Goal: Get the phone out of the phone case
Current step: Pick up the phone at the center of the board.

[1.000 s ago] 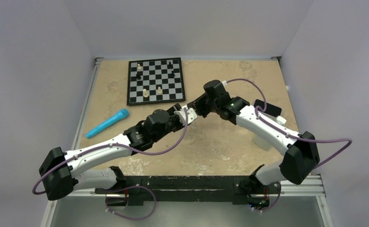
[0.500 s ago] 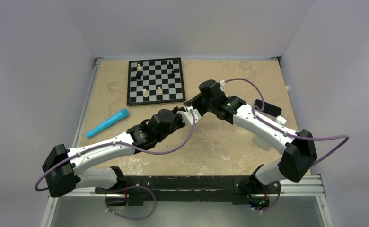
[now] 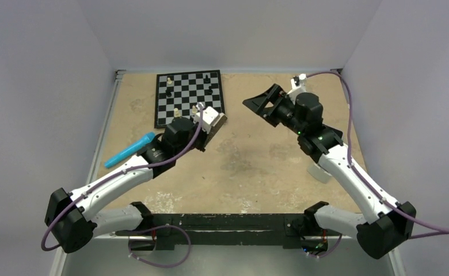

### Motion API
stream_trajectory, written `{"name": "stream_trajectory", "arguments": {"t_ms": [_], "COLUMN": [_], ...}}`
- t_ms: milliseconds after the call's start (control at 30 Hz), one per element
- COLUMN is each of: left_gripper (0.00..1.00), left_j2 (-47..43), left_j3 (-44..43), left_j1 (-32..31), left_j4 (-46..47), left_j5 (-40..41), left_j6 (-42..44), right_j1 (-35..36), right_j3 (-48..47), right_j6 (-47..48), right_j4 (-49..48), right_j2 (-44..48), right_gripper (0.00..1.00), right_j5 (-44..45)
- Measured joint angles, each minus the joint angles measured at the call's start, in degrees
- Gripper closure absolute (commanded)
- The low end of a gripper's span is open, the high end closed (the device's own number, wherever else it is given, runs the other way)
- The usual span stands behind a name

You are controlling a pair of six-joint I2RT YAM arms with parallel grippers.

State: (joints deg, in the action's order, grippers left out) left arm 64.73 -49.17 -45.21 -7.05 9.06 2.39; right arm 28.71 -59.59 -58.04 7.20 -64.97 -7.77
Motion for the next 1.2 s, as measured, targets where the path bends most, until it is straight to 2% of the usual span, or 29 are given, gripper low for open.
{"name": "stream_trajectory", "arguments": {"t_ms": [100,200,333,467,567,700,867,967,1200], "left_gripper": [1.0,1.0,1.0,1.0,1.0,1.0,1.0,1.0,1.0], "left_j2": [-1.6,-2.8,-3.6,-3.4,-2.0,1.1,1.2,1.2,3.1], "left_j3": [0.0,0.0,2.0,6.0,8.0,9.2,9.8,10.2,11.6], "left_j1": [3.6,6.2,10.8,16.2,18.6,19.9,20.0,20.0,20.0], "left_j4": [0.6,4.0,15.1,26.8,34.1,43.1,47.4,50.2,58.2], "left_j5": [-9.6,-19.6,-32.5,-39.8,-42.8,-46.3,-48.5,-49.3,-50.3], "left_j6": [-5.8,-12.0,-23.0,-34.6,-41.3,-48.9,-51.6,-52.8,-57.9], "right_j1": [-2.8,-3.1,-3.1,-3.0,-1.9,2.4,6.8,6.9,7.6], "right_j3": [2.0,10.1,22.7,28.9,30.1,29.0,26.1,25.0,24.0], "right_j6": [6.7,10.0,9.9,7.1,4.5,3.3,3.2,3.1,0.3], "right_j4": [-3.5,-12.7,-25.5,-35.8,-44.0,-52.4,-56.2,-56.4,-62.8], "right_j2": [3.3,8.2,11.4,7.2,3.4,-1.0,-5.9,-7.1,-11.6], "right_gripper": [0.15,0.15,0.16,0.17,0.19,0.27,0.34,0.44,0.55], "right_j5": [-4.2,-10.7,-19.5,-26.3,-29.6,-31.5,-30.9,-29.4,-28.5]}}
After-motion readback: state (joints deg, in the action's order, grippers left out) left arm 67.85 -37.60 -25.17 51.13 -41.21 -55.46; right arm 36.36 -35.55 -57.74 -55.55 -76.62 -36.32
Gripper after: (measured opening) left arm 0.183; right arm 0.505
